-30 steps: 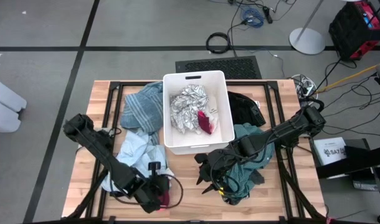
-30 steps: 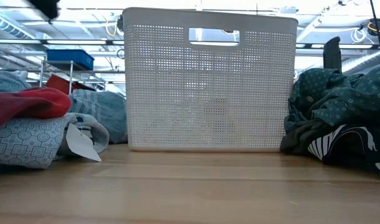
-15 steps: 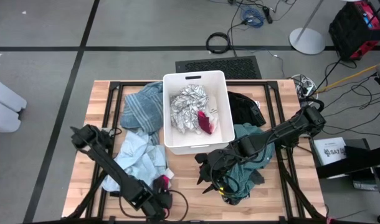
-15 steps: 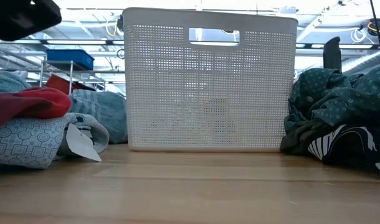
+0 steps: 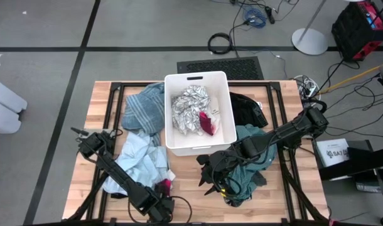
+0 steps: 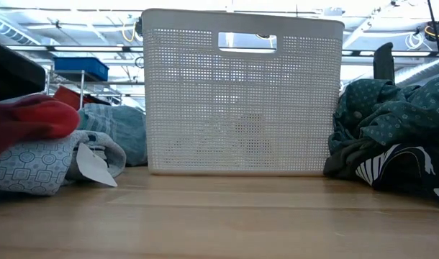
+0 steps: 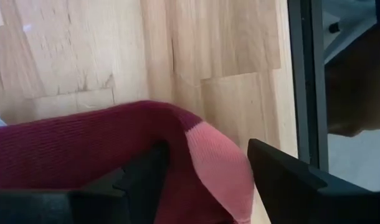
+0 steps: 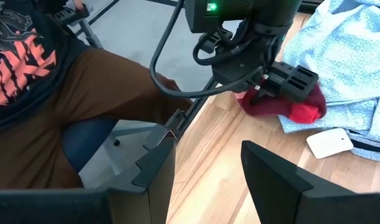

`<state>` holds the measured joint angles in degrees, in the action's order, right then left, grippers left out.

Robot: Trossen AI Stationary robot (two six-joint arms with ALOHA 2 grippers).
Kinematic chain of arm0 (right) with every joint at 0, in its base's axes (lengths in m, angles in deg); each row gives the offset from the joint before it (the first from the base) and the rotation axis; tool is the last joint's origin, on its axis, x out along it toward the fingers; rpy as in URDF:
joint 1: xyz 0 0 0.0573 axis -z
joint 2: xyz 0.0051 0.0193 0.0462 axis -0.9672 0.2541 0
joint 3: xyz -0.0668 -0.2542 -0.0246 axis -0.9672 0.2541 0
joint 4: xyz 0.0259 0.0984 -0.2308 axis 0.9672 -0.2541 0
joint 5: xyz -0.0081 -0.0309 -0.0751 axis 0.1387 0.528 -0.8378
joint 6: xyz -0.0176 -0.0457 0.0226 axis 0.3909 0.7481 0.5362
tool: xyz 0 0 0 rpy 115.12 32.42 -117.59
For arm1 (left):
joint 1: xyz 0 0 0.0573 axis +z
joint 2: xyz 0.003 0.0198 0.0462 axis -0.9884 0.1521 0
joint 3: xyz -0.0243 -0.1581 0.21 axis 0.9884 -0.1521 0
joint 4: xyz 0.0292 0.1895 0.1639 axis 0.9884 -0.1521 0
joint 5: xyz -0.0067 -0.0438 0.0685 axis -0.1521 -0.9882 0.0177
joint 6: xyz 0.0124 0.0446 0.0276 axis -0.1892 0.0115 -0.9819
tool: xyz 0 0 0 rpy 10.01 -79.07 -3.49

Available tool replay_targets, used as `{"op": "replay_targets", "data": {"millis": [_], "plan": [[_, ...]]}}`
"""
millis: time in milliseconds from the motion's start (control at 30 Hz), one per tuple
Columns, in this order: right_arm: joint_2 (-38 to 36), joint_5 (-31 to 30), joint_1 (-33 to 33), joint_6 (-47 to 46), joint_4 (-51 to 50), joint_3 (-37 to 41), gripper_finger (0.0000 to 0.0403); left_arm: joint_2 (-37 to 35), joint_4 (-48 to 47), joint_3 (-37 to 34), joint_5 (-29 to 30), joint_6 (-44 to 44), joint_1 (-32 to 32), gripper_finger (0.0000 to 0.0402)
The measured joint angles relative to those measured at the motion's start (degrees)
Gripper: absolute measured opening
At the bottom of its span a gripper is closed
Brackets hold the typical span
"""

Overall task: Sort clothes
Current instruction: Put the red sock into the white bin

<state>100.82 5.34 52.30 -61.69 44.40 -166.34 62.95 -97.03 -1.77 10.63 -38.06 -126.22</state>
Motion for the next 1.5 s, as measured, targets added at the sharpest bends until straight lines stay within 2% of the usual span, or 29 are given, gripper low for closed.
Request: {"op": "replay_targets", "data": {"millis": [133,300,367,567,667,933,1167,1233,1333,1500], "plan": [[0.00,-0.03,0.00,0.00,0.02,0.00,0.0171,-0.65,-0.38,-0.14,-0.87,-2.57,0.09,0.0173],[0.00,-0.06,0.00,0.11,0.00,0.00,0.0171,-1.31,-0.57,-0.26,-2.27,-4.34,0.36,0.0046],[0.00,-0.06,0.00,0.09,0.00,0.00,0.0171,-1.31,-0.52,-0.26,-3.45,-4.30,0.86,0.0017],[0.00,-0.11,0.04,0.13,0.00,0.00,0.0171,-2.64,-2.70,2.86,-4.27,-6.10,1.97,0.0011],[0.00,-0.26,0.04,0.10,0.02,0.00,0.0171,-5.17,-4.04,5.11,-2.71,-8.36,2.46,0.0008],[0.00,-1.46,0.04,0.00,-0.02,0.00,0.0171,-15.08,-4.71,8.39,13.69,-13.68,2.48,0.0008],[0.00,-1.68,0.02,0.37,1.97,0.00,0.0171,-22.02,-3.04,8.39,34.19,-24.87,1.33,0.0008],[0.03,-3.66,0.02,0.55,3.08,0.00,0.0171,-22.65,-1.42,8.39,36.50,-28.40,1.33,0.0008],[0.83,-8.54,-0.02,0.61,5.40,0.00,0.0171,-22.86,4.19,8.39,36.99,-33.73,1.61,0.0008],[3.47,-8.60,-0.05,1.08,11.07,0.02,0.0171,-22.80,7.23,8.39,37.22,-37.08,2.13,0.0008]]}}
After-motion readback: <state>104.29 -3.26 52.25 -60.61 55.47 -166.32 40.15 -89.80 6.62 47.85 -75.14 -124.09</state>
